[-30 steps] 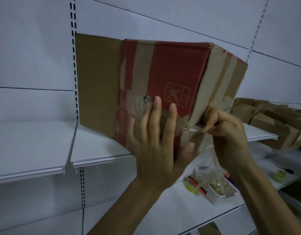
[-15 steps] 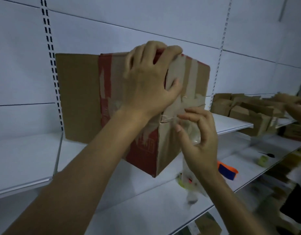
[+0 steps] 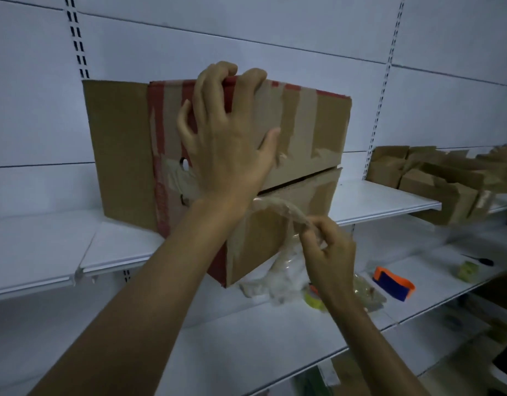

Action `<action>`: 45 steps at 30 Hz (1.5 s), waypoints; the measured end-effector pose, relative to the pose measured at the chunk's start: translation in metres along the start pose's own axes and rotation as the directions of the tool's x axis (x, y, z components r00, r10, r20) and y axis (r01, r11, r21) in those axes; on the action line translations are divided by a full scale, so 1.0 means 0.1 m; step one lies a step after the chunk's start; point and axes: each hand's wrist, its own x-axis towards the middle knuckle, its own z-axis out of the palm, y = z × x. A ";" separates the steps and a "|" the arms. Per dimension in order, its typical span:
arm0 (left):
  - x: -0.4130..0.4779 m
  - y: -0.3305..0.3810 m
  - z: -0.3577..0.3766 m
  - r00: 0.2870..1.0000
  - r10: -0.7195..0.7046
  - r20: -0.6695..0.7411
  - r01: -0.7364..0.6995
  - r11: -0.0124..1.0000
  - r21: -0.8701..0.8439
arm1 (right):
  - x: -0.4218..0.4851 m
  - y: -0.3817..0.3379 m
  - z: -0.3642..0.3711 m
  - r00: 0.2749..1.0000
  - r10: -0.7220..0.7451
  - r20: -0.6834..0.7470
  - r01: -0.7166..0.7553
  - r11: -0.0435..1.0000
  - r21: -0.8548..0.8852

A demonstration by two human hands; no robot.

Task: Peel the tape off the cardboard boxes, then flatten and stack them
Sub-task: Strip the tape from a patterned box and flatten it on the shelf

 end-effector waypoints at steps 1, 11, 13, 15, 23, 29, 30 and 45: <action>0.00 0.01 0.01 1.000 -0.003 0.002 0.003 1.000 0.005 | -0.15 -0.04 0.01 0.998 0.060 0.010 -0.060 0.998 0.033; 0.03 0.02 0.06 1.000 -0.014 0.001 0.014 0.998 0.055 | -0.77 -0.34 -0.15 0.996 -0.028 0.083 0.037 0.992 -0.117; 0.03 0.00 0.06 1.000 -0.015 -0.002 0.016 0.998 0.062 | -0.84 -0.38 -0.12 0.994 -0.085 0.074 0.097 0.980 -0.172; 0.06 -0.04 0.06 1.000 -0.018 0.007 0.018 0.999 0.037 | -0.89 -0.43 -0.10 0.989 -0.137 0.059 0.147 0.965 -0.218; 0.20 -0.23 0.09 0.998 -0.017 0.056 0.021 0.996 -0.085 | -1.03 -0.71 0.27 0.992 -0.126 -0.007 0.118 0.943 -0.311; 0.20 -0.42 0.05 0.997 0.011 0.074 0.002 0.984 -0.180 | -1.57 -0.78 0.49 0.930 0.303 -0.207 -0.268 0.946 0.181; 0.21 -0.44 0.03 0.997 0.022 0.078 -0.006 0.981 -0.195 | -1.64 -0.69 0.53 0.883 0.395 -0.255 -0.355 0.916 0.189; -0.57 -0.82 0.02 0.952 0.236 0.194 -0.067 0.781 -0.621 | -0.81 -0.26 0.75 0.908 0.352 -0.228 -0.312 0.930 0.197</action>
